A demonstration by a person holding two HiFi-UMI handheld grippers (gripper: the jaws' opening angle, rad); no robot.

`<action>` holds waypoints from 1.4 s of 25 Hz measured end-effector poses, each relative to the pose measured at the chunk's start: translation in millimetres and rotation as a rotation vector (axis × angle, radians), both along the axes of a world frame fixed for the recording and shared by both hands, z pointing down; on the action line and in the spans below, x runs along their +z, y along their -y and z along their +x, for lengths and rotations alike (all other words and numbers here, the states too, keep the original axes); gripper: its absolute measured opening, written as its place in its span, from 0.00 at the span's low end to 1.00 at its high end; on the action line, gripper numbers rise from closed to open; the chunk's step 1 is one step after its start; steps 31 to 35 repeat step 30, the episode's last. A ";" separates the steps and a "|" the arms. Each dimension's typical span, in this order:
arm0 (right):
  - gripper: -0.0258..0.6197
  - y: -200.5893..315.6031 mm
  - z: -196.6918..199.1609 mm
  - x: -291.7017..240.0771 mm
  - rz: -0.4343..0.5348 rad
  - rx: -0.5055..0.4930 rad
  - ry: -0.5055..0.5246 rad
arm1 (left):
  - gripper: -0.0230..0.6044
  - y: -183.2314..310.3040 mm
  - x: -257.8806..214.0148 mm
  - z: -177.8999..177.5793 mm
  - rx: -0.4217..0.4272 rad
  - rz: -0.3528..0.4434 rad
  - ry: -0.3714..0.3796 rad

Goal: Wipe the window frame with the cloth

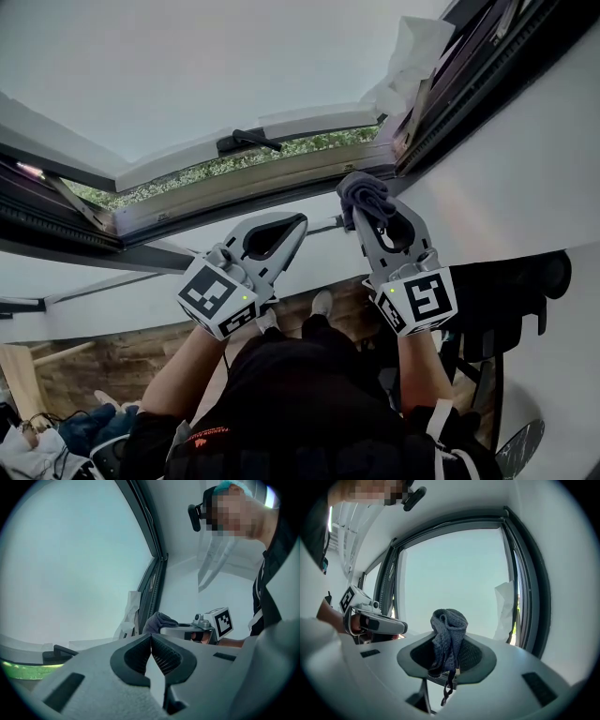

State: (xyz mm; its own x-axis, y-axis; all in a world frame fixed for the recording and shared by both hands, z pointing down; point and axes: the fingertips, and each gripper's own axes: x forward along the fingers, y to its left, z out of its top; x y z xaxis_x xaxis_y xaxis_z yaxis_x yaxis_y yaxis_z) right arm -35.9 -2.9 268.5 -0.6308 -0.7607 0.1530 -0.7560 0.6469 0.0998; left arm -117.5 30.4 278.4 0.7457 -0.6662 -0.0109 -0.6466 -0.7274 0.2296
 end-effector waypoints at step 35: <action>0.20 8.1 -17.9 12.6 -0.031 -0.043 -0.007 | 0.07 15.5 0.6 -8.3 -0.024 0.006 0.003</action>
